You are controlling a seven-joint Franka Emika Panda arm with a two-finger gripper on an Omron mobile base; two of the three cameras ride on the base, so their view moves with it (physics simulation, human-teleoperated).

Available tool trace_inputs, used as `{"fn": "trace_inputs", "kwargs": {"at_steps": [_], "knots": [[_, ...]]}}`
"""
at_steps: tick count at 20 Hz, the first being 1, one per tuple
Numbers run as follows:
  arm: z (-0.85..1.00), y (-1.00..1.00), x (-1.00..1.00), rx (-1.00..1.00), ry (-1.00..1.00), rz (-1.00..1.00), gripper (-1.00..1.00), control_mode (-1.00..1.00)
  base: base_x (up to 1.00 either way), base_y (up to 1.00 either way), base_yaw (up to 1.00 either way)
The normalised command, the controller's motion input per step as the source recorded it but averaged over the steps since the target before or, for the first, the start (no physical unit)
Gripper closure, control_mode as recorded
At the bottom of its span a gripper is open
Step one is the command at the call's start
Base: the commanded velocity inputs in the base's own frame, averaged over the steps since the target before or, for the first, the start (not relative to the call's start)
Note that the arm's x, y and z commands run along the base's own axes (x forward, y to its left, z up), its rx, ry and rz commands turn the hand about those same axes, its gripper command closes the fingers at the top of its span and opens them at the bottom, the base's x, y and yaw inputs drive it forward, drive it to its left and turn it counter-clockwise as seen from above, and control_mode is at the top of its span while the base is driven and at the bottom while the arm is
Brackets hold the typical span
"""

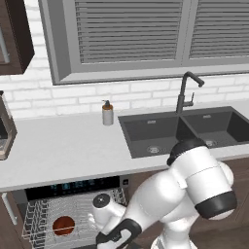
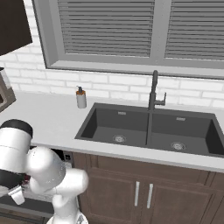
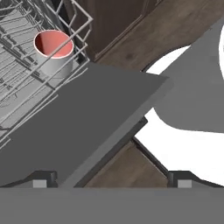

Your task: Pick up the cup and bowl from the counter, place them in the dishwasher, and close the dishwasher door.

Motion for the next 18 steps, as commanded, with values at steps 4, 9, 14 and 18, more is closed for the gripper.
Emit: {"fn": "trace_inputs", "kwargs": {"at_steps": [4,9,14,18], "knots": [[-0.23,0.2,0.03,-0.24,0.0,-0.19,-1.0,-1.0,0.0,0.0,0.0],[-0.26,0.14,0.15,-0.25,0.0,-0.18,-1.0,-1.0,0.0,0.0,0.0],[-0.17,0.01,0.22,-0.24,0.0,-0.17,-1.0,-1.0,0.0,0.0,0.0],[-0.23,0.01,0.12,-0.22,0.0,-0.14,-1.0,-1.0,0.0,0.0,0.0]]}}
